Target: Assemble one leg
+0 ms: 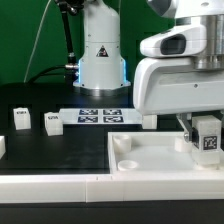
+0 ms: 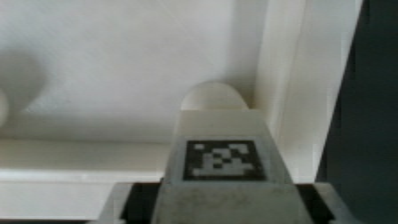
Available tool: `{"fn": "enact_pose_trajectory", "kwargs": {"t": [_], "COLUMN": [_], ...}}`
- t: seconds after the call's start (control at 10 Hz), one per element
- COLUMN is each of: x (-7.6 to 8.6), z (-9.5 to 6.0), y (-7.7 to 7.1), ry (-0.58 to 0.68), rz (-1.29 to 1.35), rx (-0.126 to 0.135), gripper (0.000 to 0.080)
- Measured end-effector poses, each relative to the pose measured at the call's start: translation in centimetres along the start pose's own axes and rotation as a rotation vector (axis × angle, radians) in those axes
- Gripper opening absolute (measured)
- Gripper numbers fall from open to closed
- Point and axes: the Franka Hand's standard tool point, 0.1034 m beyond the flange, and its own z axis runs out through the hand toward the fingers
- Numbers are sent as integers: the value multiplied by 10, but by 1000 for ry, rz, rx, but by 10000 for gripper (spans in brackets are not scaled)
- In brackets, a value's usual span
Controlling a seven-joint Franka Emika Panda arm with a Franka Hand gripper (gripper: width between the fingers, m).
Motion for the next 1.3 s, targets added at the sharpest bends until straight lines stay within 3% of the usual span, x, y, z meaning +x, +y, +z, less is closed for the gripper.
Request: {"fn": "enact_pose_trajectory", "kwargs": {"t": [0.4,0.9,1.0,1.3], "x": [-4,-6,-8,-9], "z": [1,2,2,3], "y": [-3,-7,-10,-11], "ry": [9,-22,-41,-64], "rz": [548,1180,1273,1462], "rx": [6,46,34,50], "gripper": [290,290,290,290]}}
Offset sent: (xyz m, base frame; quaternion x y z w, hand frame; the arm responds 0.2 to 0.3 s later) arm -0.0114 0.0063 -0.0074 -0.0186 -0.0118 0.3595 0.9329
